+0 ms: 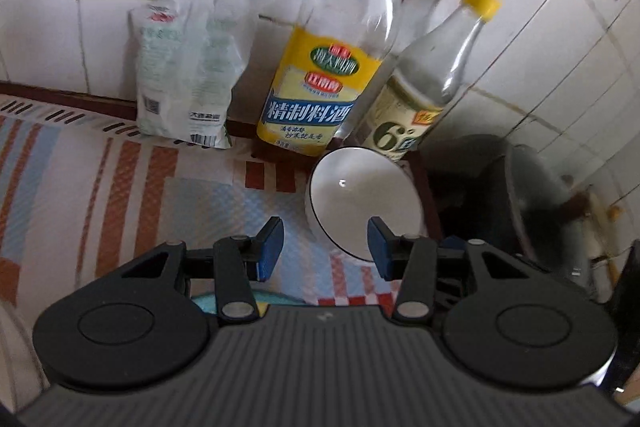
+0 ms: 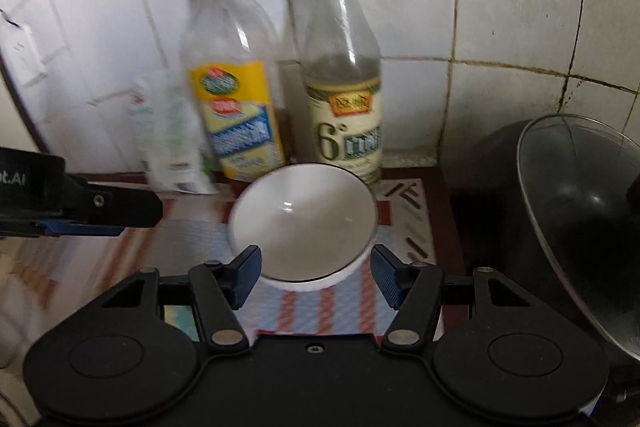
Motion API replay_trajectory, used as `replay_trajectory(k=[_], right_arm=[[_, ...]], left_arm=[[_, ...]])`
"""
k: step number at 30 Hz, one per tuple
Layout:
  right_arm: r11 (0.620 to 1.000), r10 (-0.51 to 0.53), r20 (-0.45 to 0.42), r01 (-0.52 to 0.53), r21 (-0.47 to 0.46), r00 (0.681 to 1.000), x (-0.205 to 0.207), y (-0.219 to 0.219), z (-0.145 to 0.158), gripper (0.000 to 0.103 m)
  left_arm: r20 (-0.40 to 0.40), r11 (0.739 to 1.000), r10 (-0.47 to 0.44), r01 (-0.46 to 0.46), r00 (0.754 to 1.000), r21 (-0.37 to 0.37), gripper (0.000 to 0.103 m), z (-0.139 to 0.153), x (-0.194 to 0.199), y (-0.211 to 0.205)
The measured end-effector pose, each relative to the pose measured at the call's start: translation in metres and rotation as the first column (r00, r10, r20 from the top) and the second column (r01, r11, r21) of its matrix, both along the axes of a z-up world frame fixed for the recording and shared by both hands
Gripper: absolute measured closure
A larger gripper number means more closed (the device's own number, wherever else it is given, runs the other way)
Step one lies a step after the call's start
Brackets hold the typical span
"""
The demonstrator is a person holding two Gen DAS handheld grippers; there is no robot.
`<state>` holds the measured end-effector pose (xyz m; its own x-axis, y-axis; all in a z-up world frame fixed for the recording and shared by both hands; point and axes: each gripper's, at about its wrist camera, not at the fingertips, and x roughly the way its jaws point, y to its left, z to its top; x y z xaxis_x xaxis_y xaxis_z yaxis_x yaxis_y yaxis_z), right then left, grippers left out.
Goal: Organize plates and bowls
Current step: 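Move the right tool to the small white bowl by the bottles, grasp, then carry the small white bowl to the bowl stack and lower it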
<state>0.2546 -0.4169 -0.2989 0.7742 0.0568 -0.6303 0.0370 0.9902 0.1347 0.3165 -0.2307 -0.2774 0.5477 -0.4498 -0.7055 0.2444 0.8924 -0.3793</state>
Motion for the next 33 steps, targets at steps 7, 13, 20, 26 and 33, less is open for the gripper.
replay_trajectory(k=[7, 13, 20, 26, 33], right_arm=[[0.999, -0.019, -0.076, 0.022, 0.048, 0.997, 0.030, -0.010, -0.024, 0.038], [0.990, -0.040, -0.117, 0.055, 0.130, 0.992, 0.042, -0.018, -0.036, 0.043], [0.967, -0.116, -0.171, 0.150, 0.204, 0.978, 0.045, -0.031, -0.040, 0.075], [0.967, -0.133, -0.185, 0.169, 0.193, 0.974, 0.034, -0.024, -0.032, 0.077], [0.953, -0.161, -0.155, 0.195, 0.232, 0.975, 0.001, -0.008, -0.002, 0.077]], left_arm=[[-0.035, 0.991, -0.014, 0.018, 0.999, 0.132, 0.063, -0.042, 0.034, -0.030], [-0.146, 0.998, -0.019, 0.027, 0.989, 0.050, 0.075, -0.062, 0.053, -0.028], [-0.199, 1.000, -0.008, 0.002, 0.980, -0.031, 0.088, -0.062, 0.047, -0.028], [-0.096, 0.998, -0.037, 0.042, 0.995, 0.050, 0.088, -0.039, 0.025, -0.033], [-0.057, 0.999, -0.032, 0.032, 0.998, 0.006, 0.088, -0.002, -0.006, -0.001]])
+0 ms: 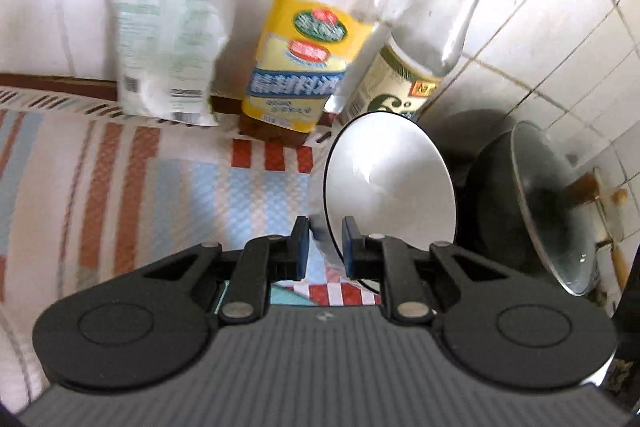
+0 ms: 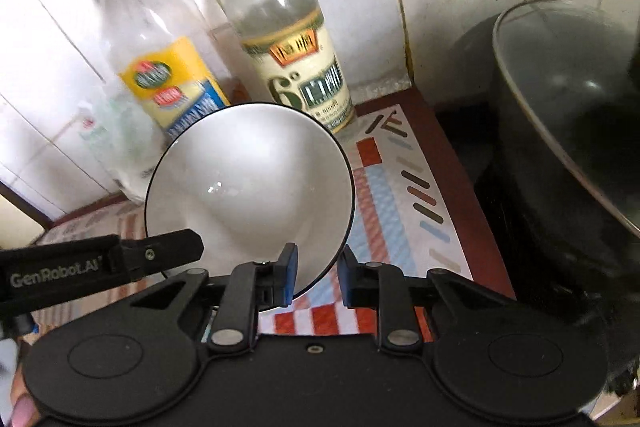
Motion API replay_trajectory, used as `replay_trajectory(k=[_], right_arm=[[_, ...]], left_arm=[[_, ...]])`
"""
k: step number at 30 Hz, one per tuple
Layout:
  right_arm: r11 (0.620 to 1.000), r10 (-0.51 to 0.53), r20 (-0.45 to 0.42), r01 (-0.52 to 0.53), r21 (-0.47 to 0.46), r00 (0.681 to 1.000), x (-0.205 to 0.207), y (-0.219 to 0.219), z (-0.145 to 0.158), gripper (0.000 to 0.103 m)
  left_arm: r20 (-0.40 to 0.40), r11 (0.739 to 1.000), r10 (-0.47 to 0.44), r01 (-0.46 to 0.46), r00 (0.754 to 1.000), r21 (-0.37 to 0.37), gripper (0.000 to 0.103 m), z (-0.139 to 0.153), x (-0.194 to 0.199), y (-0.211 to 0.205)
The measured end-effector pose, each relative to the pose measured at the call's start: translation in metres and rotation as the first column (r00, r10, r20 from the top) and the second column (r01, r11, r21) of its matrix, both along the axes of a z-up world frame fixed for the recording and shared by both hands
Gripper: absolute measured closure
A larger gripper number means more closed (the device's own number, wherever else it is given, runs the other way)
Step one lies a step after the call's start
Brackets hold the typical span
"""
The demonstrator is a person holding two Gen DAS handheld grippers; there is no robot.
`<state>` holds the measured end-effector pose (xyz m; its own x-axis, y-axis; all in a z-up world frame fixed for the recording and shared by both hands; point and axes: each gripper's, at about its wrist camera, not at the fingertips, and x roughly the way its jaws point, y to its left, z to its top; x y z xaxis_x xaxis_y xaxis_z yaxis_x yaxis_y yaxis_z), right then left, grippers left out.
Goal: Organize plates and bowls
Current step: 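Carry the small white bowl to the bowl stack and lower it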
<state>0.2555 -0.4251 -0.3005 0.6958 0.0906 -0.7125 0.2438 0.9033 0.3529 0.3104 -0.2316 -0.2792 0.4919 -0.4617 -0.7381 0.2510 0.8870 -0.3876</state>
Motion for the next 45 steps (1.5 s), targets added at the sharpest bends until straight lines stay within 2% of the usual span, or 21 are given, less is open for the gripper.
replay_trajectory(k=[4, 8, 15, 23, 27, 33, 37, 41, 45], right_arm=[[0.999, 0.032, 0.006, -0.032, -0.017, 0.999, -0.018, 0.026, 0.017, 0.077], [0.999, 0.041, 0.027, -0.041, 0.007, 0.999, -0.037, 0.048, 0.031, 0.077], [0.996, 0.087, 0.034, -0.087, 0.011, 0.996, -0.063, 0.094, 0.057, 0.077], [0.993, 0.117, 0.038, -0.118, 0.018, 0.992, -0.090, 0.159, 0.081, 0.077], [0.990, 0.143, 0.043, -0.144, 0.000, 0.989, -0.097, 0.192, 0.088, 0.077], [0.984, 0.180, 0.023, -0.180, 0.011, 0.983, -0.101, 0.232, 0.082, 0.077], [0.979, 0.204, 0.004, -0.204, 0.022, 0.979, -0.097, 0.258, 0.072, 0.077], [0.972, 0.236, -0.048, -0.237, -0.012, 0.971, -0.084, 0.287, 0.048, 0.077], [0.973, 0.227, -0.072, -0.229, -0.010, 0.971, -0.077, 0.294, 0.037, 0.077]], left_arm=[[0.035, 1.000, 0.005, -0.006, 0.999, 0.023, 0.088, 0.019, -0.020, 0.018], [0.056, 0.999, 0.024, -0.026, 0.998, 0.023, 0.088, 0.036, -0.039, 0.044], [0.113, 0.996, 0.029, -0.039, 0.993, 0.083, 0.088, 0.066, -0.075, 0.088], [0.147, 0.992, 0.060, -0.075, 0.987, 0.100, 0.088, 0.084, -0.115, 0.143], [0.137, 0.989, 0.091, -0.105, 0.986, 0.101, 0.088, 0.081, -0.128, 0.171], [0.112, 0.986, 0.125, -0.137, 0.986, 0.099, 0.088, 0.070, -0.135, 0.213], [0.093, 0.979, 0.160, -0.170, 0.983, 0.111, 0.088, 0.056, -0.135, 0.238], [0.052, 0.970, 0.193, -0.199, 0.980, 0.142, 0.088, 0.031, -0.125, 0.252], [-0.011, 0.976, 0.193, -0.191, 0.981, 0.102, 0.088, 0.011, -0.118, 0.265]])
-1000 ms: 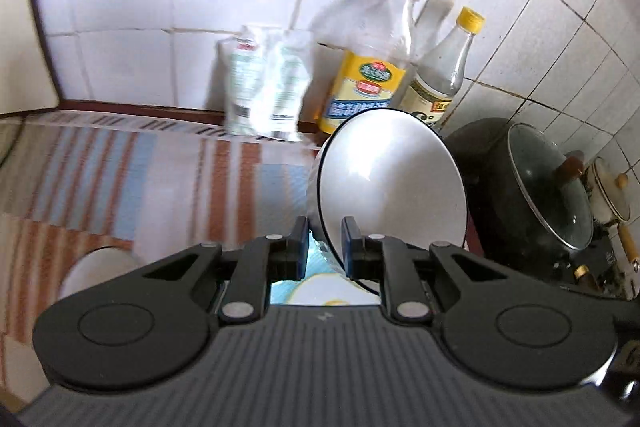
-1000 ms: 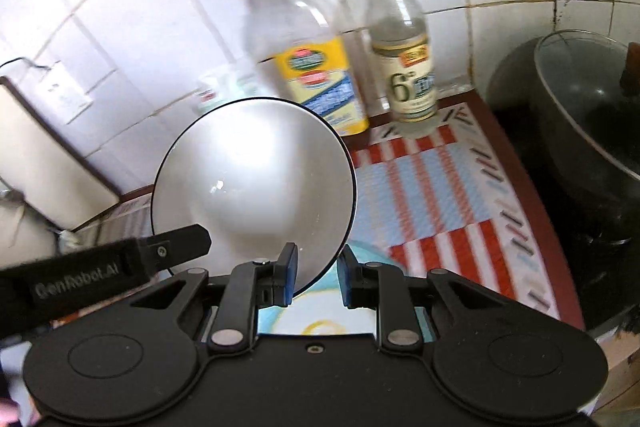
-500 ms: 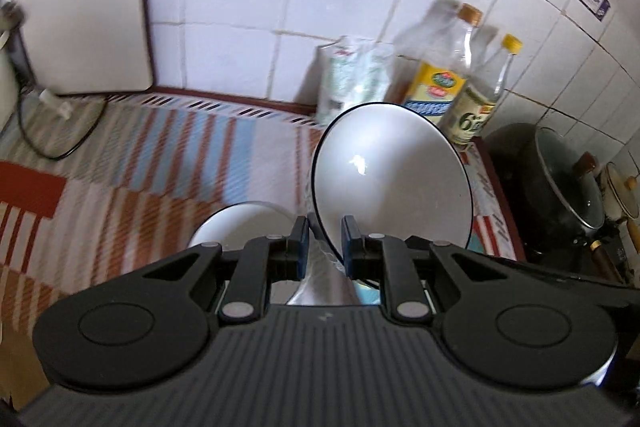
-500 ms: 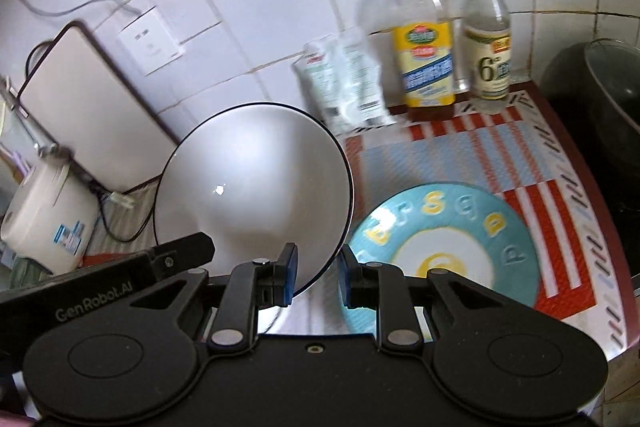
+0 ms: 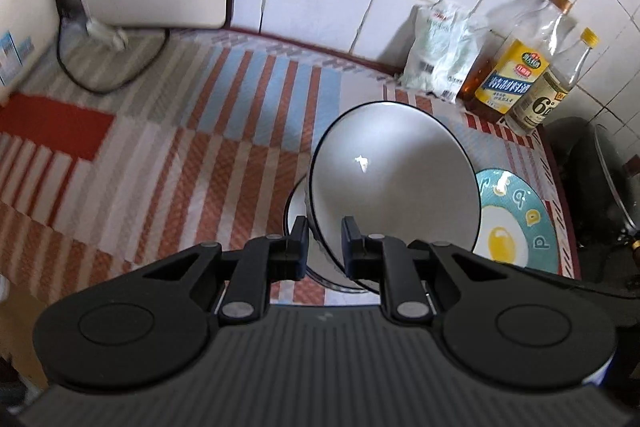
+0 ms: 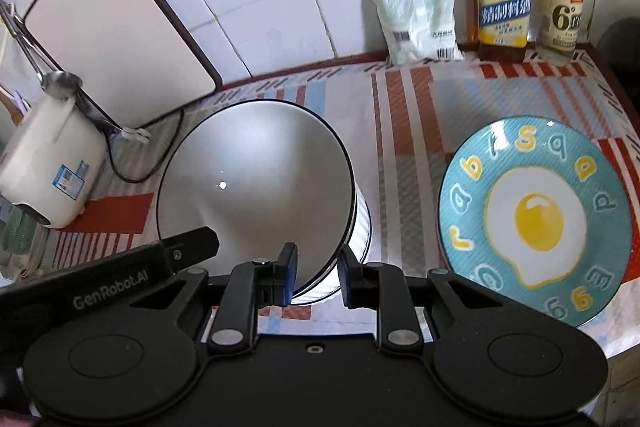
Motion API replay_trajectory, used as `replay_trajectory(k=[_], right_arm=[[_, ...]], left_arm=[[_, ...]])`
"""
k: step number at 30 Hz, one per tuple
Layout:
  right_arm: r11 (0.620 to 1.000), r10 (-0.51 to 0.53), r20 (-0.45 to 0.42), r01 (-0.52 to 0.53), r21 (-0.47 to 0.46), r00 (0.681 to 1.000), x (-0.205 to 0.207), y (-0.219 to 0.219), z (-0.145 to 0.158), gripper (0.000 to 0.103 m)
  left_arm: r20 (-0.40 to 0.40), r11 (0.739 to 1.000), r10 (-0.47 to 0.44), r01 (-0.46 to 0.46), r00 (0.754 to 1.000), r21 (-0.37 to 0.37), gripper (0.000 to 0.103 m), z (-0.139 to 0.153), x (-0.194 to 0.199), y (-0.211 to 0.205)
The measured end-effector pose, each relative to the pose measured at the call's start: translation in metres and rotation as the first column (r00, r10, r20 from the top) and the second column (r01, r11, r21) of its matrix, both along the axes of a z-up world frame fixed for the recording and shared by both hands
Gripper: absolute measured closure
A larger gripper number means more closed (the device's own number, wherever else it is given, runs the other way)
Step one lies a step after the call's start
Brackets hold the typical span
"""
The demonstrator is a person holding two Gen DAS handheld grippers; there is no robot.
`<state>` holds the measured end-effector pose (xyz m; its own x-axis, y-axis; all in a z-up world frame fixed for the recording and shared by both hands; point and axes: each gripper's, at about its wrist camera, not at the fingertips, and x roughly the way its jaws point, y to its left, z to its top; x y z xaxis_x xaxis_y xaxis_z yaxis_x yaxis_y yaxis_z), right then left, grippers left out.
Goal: Organize plates and bowls
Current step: 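Carry the small white bowl to the bowl stack and lower it, then set the small bowl into the white bowl stack and open the right tool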
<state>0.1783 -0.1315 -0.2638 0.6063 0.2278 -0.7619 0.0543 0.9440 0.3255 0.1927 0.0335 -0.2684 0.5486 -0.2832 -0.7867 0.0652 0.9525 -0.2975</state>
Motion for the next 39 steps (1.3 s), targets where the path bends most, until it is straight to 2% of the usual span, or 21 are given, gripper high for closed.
replay_trajectory(k=[10, 18, 24, 35, 39], right_arm=[[0.998, -0.007, -0.011, 0.006, -0.059, 1.000, 0.014, 0.003, -0.007, 0.077], [0.996, 0.019, -0.014, -0.020, -0.091, 1.000, 0.018, 0.003, -0.013, 0.077], [0.981, 0.053, -0.005, -0.053, -0.184, 0.999, 0.019, 0.012, -0.019, 0.074], [0.969, 0.118, 0.032, -0.108, -0.221, 0.993, 0.024, 0.011, -0.024, 0.073], [0.965, 0.157, 0.048, -0.143, -0.220, 0.986, 0.024, 0.009, -0.023, 0.069]], left_arm=[[-0.093, 0.998, -0.024, 0.019, 0.995, -0.059, 0.088, -0.031, 0.016, 0.003], [-0.129, 0.999, -0.040, 0.037, 0.991, -0.032, 0.088, -0.028, 0.028, -0.003], [-0.133, 0.999, -0.041, 0.040, 0.990, -0.012, 0.090, -0.027, 0.028, -0.007], [-0.143, 0.998, -0.015, 0.007, 0.990, -0.056, 0.090, -0.030, 0.031, -0.002], [-0.181, 0.994, 0.016, -0.035, 0.983, -0.103, 0.090, -0.032, 0.034, 0.004]])
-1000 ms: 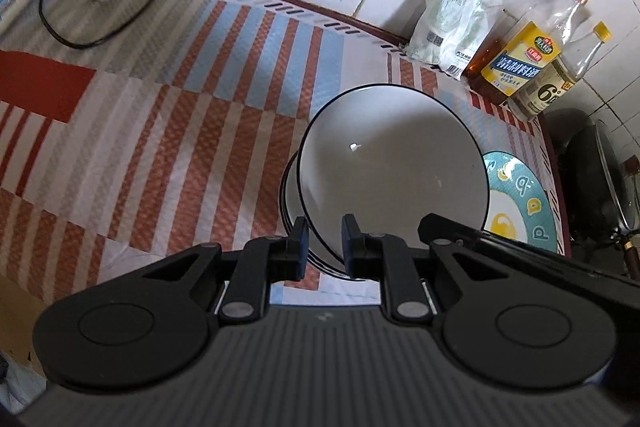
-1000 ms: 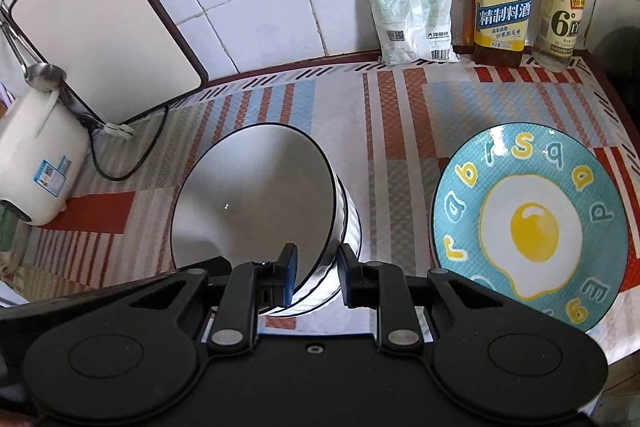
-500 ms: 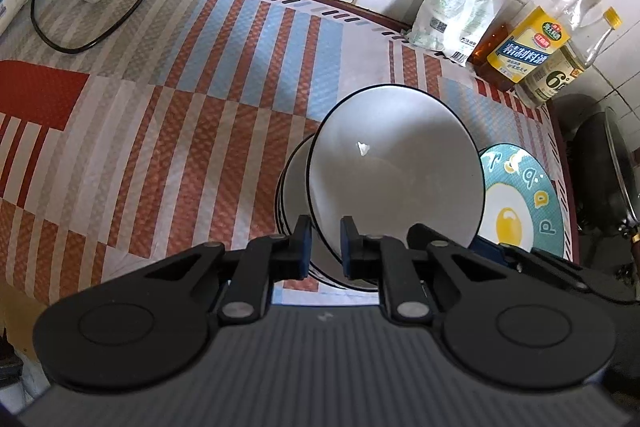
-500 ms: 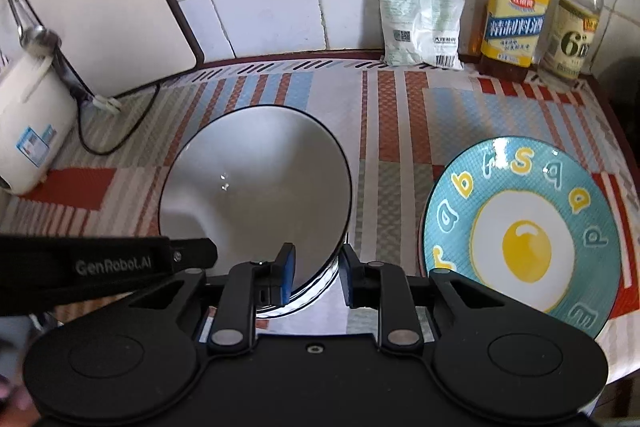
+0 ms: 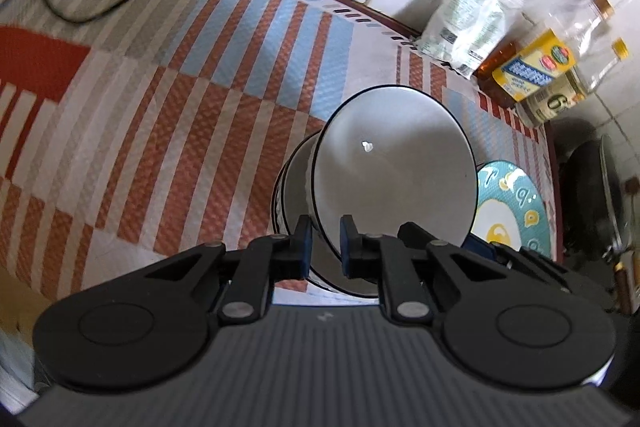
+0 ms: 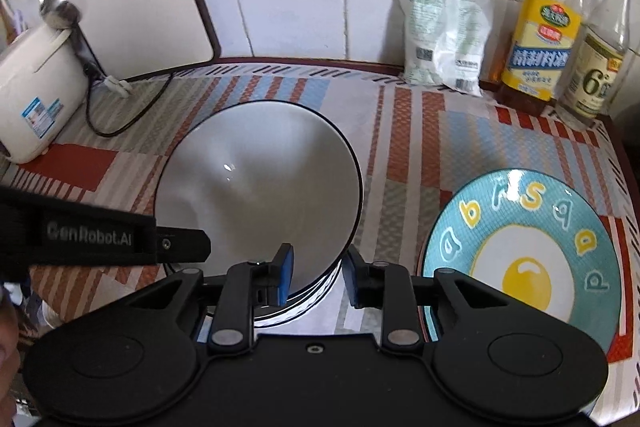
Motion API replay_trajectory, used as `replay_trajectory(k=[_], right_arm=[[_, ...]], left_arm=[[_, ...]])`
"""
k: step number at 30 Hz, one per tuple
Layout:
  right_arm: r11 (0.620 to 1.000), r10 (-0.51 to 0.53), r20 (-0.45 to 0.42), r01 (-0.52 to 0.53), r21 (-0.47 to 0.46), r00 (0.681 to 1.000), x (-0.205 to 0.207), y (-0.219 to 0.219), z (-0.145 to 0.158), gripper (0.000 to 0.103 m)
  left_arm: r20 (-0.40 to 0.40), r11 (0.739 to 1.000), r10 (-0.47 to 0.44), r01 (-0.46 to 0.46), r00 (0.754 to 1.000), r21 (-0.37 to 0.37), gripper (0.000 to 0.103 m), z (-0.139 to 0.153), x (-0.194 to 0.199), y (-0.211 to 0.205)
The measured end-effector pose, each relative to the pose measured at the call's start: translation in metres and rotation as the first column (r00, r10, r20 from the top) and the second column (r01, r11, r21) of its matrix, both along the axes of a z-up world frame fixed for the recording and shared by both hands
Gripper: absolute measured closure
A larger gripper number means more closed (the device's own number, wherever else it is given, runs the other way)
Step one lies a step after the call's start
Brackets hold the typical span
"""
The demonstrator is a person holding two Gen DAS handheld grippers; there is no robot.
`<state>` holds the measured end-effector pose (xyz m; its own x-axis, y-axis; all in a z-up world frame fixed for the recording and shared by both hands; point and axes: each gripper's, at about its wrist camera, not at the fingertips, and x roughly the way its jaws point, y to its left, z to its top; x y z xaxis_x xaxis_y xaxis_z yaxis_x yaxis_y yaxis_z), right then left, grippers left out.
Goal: Organize plates and bowls
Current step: 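Set the small bowl into the white bowl stack and open the right tool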
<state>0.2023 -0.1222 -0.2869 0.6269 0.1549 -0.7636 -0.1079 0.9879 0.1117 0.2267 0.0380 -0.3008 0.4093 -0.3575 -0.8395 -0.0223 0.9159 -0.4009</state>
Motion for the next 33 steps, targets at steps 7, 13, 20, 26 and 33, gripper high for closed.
replay_trajectory(k=[7, 13, 20, 26, 33], right_arm=[[0.999, -0.024, 0.050, 0.022, 0.033, 0.998, 0.002, -0.008, -0.005, 0.069], [1.000, 0.005, 0.101, -0.007, 0.022, 0.995, 0.013, -0.007, -0.003, 0.086], [0.998, -0.011, 0.095, 0.005, 0.067, 0.995, 0.011, -0.011, 0.005, 0.087], [1.000, -0.004, 0.092, 0.001, 0.030, 0.996, 0.010, -0.008, -0.003, 0.087], [0.999, 0.033, 0.094, -0.031, -0.031, 0.995, 0.006, -0.004, -0.002, 0.086]], left_arm=[[0.001, 1.000, 0.009, -0.009, 1.000, 0.000, 0.090, 0.001, 0.002, -0.001], [-0.008, 0.999, 0.032, -0.032, 0.999, -0.025, 0.089, 0.000, 0.005, 0.005], [-0.029, 0.996, 0.050, -0.052, 0.998, -0.078, 0.089, -0.005, 0.000, 0.009], [-0.050, 0.995, 0.059, -0.063, 0.997, -0.080, 0.089, -0.002, 0.002, 0.012], [-0.084, 0.998, 0.039, -0.043, 0.996, -0.054, 0.085, 0.006, 0.002, 0.009]])
